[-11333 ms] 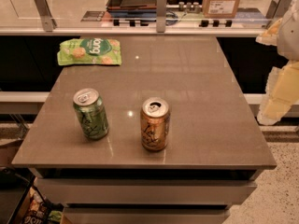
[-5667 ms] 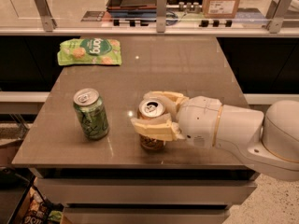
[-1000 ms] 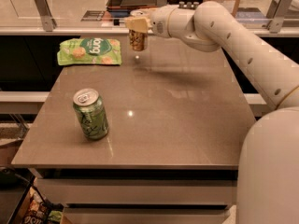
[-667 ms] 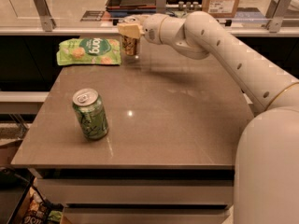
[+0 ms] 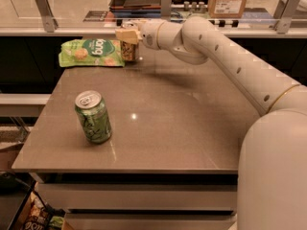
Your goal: Move orange can near green rice chip bag
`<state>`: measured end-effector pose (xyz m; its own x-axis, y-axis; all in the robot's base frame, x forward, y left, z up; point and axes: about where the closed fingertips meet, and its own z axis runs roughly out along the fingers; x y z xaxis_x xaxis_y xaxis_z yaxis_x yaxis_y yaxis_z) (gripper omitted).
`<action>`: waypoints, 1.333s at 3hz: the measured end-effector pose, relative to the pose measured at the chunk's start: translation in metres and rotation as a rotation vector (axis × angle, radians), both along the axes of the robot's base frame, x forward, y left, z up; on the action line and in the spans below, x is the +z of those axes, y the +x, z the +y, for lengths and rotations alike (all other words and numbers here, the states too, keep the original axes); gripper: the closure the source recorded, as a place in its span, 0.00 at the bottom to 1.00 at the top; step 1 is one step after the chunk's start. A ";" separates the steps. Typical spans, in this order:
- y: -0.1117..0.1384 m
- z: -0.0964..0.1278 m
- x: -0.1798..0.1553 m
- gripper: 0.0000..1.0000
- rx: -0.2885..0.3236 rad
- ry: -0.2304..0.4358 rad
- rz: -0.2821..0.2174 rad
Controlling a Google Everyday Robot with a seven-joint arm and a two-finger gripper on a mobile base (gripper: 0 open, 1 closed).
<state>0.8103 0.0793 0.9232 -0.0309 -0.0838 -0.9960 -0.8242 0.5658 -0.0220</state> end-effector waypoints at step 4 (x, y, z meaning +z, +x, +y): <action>-0.011 -0.011 -0.018 0.81 -0.029 -0.058 0.041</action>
Offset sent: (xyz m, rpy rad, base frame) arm -0.0133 -0.0255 -0.0194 -0.0839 0.0516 -0.0534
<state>0.7993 0.0687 0.9048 -0.0744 -0.1399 -0.9874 -0.8083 0.5883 -0.0224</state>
